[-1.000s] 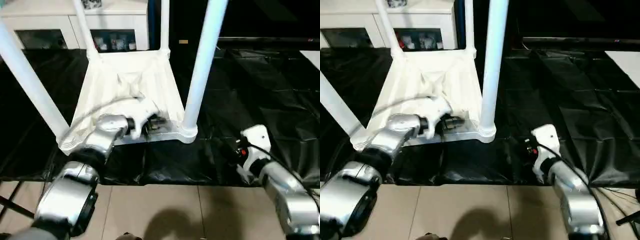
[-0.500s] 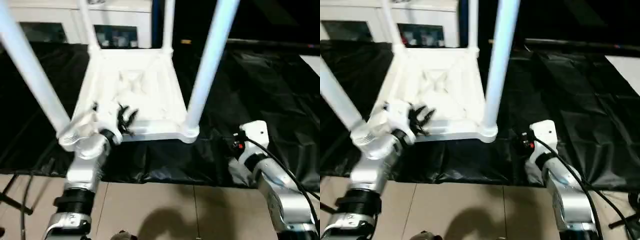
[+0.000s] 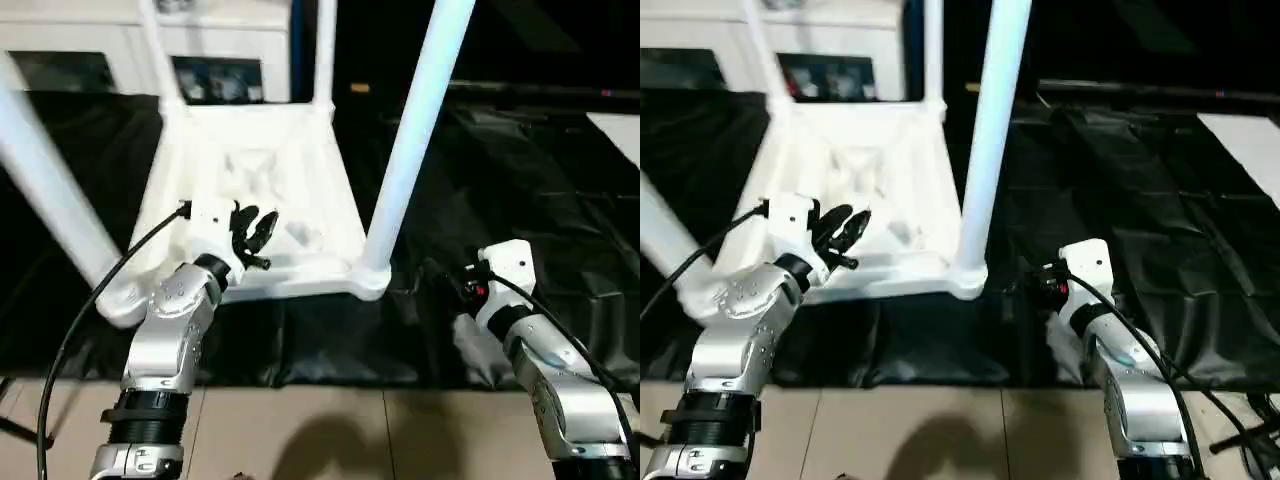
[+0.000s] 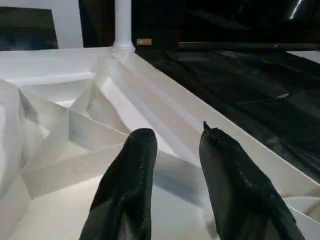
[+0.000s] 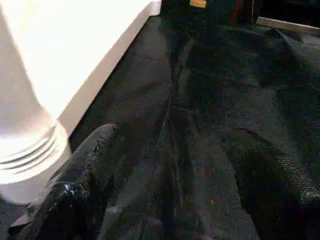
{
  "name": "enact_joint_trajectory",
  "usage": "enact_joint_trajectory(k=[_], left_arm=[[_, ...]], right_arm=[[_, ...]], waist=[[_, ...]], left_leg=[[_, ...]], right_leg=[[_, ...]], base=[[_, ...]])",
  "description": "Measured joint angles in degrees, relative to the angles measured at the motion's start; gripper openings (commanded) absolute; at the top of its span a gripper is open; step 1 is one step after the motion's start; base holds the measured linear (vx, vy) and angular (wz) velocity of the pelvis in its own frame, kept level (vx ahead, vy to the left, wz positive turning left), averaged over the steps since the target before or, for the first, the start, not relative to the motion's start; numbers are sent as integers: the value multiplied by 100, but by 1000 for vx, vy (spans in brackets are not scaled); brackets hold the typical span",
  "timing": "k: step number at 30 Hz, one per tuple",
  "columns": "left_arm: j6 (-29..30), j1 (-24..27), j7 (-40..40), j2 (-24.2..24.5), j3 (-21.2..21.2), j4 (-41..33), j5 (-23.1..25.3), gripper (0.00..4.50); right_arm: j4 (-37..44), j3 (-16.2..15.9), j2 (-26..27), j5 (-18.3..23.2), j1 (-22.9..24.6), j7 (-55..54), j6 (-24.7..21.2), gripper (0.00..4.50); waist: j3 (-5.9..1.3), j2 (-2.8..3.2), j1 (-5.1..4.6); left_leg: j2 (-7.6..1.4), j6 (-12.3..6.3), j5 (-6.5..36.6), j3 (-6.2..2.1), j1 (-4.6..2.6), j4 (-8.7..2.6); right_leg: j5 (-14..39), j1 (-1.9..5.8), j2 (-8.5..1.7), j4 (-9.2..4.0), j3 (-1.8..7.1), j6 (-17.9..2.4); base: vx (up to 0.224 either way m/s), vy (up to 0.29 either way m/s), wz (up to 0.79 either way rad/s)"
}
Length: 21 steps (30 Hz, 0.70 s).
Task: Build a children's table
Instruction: Rotate leg to tighten
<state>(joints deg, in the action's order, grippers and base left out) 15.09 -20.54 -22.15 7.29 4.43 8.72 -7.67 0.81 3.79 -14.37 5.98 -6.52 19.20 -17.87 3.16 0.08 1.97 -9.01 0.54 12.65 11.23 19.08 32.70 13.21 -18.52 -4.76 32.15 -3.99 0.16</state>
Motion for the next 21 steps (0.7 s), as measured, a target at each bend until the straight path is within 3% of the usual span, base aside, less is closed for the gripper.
enact_joint_trajectory(k=[3,7,11,14,16,18,20,21], left_arm=[[37,39,1,10,-21,-64,0,171],[114,51,2,21,-27,-86,0,171],[141,71,19,23,-28,-112,-7,171],[155,141,88,17,-25,-159,-47,171],[94,348,179,-28,31,-320,-63,171],[-80,682,327,-134,151,-539,-105,171],[-175,894,401,-143,217,-613,-113,171],[-272,1074,437,-137,271,-715,-111,171]], right_arm=[[0,-12,-3,-12,0,-1,9,366],[0,-121,3,-24,2,1,53,366],[2,-208,10,-95,35,5,53,366],[11,-208,10,-109,61,3,53,366],[29,-208,12,-117,117,-11,61,366],[30,-197,20,-107,189,-46,90,366],[29,-186,27,-92,208,-79,129,366],[29,-162,91,-70,209,-109,189,366]], waist=[[-6,4,4],[-10,-3,-8],[-14,-3,-4],[-15,-5,-3],[-28,-13,-1],[-36,-35,3],[-31,-45,29],[-25,-54,39]], left_leg=[[3,-78,101,-14,-6,52],[26,-264,263,-46,-7,195],[81,-354,321,-120,-7,235],[99,-408,353,-188,26,324],[101,-363,326,-249,106,401],[91,-249,259,-300,203,444],[62,-109,181,-313,252,426],[44,55,115,-311,232,366]], right_leg=[[93,23,0,29,-10,-40],[276,32,-13,188,-3,-173],[375,65,-34,253,14,-118],[417,58,-32,359,40,-62],[432,-24,-22,490,74,-83],[405,-104,33,542,181,-27],[361,-156,52,537,175,50],[316,-160,53,529,168,119]], base=[[109,5,3],[96,3,5],[63,-10,11],[0,0,0],[0,0,0],[-33,-9,3],[-100,-24,7],[-137,-33,6]])
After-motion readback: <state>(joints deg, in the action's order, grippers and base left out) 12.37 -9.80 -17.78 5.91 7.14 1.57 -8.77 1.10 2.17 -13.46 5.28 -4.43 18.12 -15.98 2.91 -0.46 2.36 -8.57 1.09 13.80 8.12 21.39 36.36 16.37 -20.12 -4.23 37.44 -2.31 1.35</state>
